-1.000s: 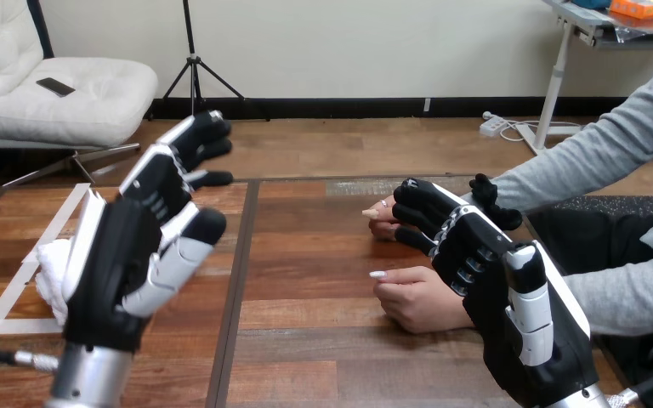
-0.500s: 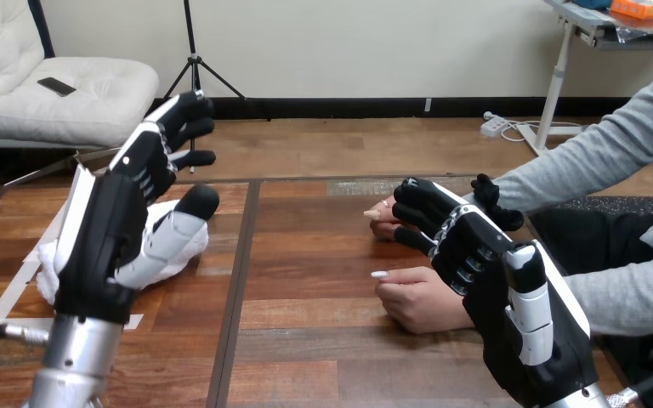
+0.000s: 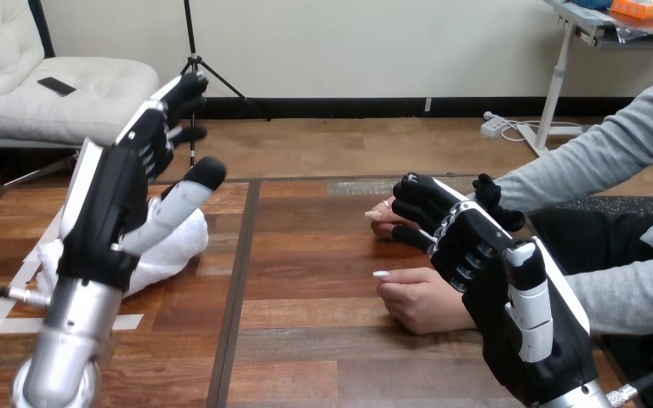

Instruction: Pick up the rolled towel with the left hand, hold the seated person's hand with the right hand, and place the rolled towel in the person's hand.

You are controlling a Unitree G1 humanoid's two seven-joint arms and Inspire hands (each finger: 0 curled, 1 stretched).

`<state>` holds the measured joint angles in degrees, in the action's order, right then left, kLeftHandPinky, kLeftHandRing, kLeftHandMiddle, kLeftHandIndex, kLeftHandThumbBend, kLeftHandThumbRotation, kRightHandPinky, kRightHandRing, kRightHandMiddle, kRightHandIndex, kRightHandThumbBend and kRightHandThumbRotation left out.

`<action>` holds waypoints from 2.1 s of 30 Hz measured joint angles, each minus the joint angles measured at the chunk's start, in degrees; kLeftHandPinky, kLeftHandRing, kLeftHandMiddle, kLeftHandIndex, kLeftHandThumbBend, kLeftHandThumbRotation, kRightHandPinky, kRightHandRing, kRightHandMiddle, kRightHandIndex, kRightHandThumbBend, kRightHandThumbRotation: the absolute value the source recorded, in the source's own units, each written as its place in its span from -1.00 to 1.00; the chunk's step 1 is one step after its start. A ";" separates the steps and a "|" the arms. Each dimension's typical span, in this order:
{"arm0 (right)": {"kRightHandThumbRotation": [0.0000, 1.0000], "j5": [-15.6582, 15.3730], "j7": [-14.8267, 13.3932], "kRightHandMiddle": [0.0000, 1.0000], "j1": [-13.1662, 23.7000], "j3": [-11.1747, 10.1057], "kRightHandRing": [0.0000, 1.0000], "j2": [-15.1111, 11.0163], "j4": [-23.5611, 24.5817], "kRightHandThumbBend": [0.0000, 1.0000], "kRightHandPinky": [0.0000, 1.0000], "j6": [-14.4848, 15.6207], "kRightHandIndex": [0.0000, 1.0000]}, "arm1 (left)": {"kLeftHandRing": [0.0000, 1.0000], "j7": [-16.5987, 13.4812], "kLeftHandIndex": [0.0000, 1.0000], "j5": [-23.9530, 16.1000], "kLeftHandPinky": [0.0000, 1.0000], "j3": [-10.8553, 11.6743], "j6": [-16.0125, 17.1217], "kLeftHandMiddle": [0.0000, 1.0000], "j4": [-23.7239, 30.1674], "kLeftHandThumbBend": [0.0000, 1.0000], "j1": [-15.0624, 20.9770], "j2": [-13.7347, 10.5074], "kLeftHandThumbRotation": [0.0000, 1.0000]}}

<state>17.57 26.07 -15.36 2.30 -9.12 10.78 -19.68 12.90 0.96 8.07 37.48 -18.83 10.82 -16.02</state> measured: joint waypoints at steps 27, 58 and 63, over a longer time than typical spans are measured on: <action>1.00 -0.53 -0.70 0.77 0.23 -0.52 0.79 -0.04 -0.02 0.55 0.75 -0.03 0.72 | 0.90 -9.13 0.96 -21.07 0.70 -3.74 -5.21 0.96 -18.60 0.83 13.84 -10.06 0.59; 1.00 -0.61 -0.54 0.75 1.86 -0.62 0.78 -0.07 -0.28 0.59 0.76 -0.04 0.69 | 0.86 -22.26 0.93 -38.19 0.67 -16.36 -16.20 0.92 -32.52 1.00 22.97 -13.58 0.44; 1.00 -0.58 -0.41 0.75 2.15 -0.61 0.78 -0.05 -0.29 0.58 0.76 -0.04 0.69 | 0.86 -23.31 0.93 -39.53 0.71 -17.92 -16.79 0.92 -35.04 1.00 24.46 -13.86 0.42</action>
<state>16.98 25.67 -13.21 1.69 -9.18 10.49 -19.72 -10.41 -38.57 -9.85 20.70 -53.87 35.28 -29.88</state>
